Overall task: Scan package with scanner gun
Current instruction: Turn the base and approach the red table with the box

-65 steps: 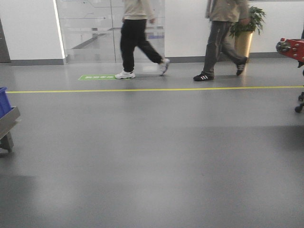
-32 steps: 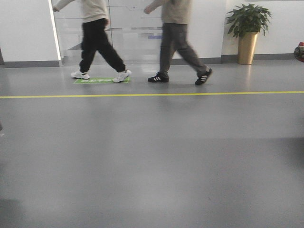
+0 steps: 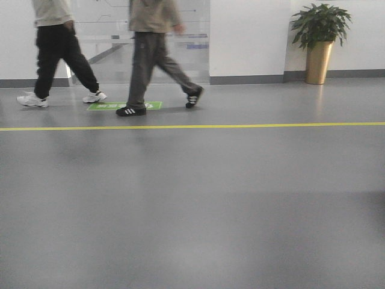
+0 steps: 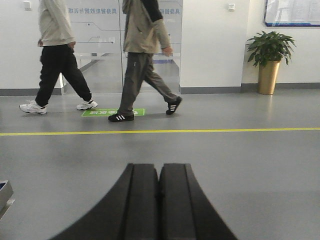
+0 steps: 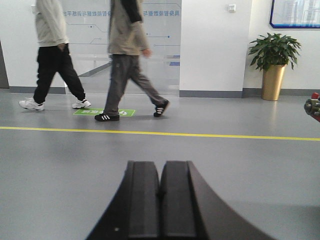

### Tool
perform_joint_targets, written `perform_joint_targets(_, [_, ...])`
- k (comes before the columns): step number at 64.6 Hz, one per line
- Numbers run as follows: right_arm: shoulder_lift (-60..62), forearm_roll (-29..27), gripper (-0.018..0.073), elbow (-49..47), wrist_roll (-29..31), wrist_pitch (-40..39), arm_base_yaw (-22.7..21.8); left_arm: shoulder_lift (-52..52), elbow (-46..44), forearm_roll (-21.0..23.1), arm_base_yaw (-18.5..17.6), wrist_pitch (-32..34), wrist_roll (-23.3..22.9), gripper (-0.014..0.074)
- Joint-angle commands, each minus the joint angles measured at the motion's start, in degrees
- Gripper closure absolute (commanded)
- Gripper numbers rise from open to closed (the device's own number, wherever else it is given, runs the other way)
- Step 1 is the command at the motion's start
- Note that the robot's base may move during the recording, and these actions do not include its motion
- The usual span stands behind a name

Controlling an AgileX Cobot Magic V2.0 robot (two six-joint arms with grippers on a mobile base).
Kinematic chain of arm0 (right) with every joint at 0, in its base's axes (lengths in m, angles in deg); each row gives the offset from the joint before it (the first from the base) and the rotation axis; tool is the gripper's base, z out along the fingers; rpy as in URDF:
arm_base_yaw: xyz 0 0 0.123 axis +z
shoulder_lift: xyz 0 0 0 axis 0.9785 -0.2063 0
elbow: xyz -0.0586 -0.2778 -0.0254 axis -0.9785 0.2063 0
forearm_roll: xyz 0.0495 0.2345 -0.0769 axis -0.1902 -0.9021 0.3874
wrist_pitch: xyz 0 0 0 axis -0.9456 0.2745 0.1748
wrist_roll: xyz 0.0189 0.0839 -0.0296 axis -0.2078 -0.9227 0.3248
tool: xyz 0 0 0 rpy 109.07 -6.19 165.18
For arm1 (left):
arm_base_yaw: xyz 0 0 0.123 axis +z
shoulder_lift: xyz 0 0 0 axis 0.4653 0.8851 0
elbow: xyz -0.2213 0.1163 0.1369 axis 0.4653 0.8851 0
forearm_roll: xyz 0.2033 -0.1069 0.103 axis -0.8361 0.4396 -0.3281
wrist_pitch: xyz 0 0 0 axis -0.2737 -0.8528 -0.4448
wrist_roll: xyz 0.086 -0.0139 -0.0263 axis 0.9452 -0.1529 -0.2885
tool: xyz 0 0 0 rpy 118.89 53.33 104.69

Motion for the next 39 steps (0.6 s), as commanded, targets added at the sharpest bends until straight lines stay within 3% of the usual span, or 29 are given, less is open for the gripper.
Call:
perform_joint_targets(1, [0.1, -0.1, 0.072, 0.0, 0.2, -0.9, -0.2, -0.2, -0.2, 0.1, 0.1, 1.0, 0.2, 0.0707])
perform_joint_targets(39, [0.1, -0.1, 0.072, 0.0, 0.2, -0.9, -0.2, -0.2, -0.2, 0.1, 0.1, 1.0, 0.2, 0.0707])
